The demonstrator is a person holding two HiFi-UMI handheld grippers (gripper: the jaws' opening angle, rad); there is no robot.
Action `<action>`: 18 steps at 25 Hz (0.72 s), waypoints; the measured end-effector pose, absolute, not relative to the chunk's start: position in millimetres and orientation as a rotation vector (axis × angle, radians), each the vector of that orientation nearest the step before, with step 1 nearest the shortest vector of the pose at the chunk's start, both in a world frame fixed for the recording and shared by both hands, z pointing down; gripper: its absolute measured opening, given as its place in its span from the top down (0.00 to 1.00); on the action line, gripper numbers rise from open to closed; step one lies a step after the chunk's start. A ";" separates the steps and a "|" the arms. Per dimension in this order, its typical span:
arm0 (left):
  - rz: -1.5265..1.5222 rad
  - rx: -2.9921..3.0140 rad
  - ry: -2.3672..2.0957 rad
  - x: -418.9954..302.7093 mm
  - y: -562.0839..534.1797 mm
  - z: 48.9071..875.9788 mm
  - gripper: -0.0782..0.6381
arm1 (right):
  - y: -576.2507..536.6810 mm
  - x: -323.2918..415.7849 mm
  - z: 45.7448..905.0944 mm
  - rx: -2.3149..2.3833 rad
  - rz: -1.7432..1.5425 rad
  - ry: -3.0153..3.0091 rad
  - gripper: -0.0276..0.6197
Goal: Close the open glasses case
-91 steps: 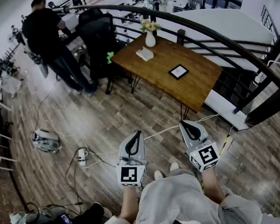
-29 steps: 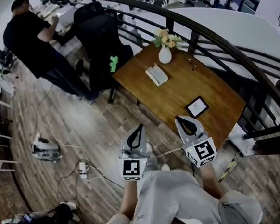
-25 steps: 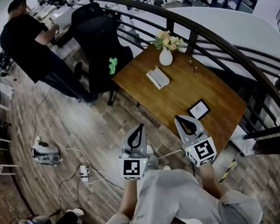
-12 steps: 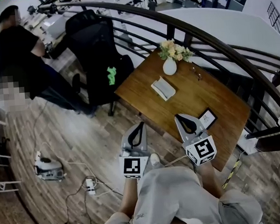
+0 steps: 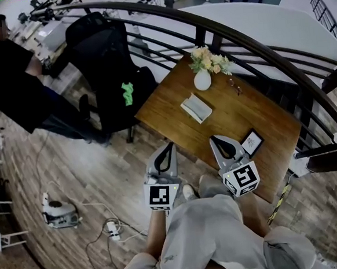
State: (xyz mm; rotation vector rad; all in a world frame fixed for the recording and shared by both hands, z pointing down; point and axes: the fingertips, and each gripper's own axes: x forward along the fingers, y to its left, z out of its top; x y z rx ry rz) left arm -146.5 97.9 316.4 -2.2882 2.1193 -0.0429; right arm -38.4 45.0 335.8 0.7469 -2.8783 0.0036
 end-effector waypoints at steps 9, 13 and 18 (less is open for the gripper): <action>-0.045 -2.340 2.040 -156.9 38.6 334.0 0.87 | -8.1 -43.7 358.3 0.844 0.042 -2.834 0.95; -0.093 -2.372 2.040 -161.8 11.0 352.9 0.87 | -35.9 -46.5 368.9 0.867 0.073 -2.817 0.95; -0.100 -2.421 2.026 -163.6 -31.7 367.9 0.87 | -75.4 -51.0 386.8 0.877 0.124 -2.788 0.95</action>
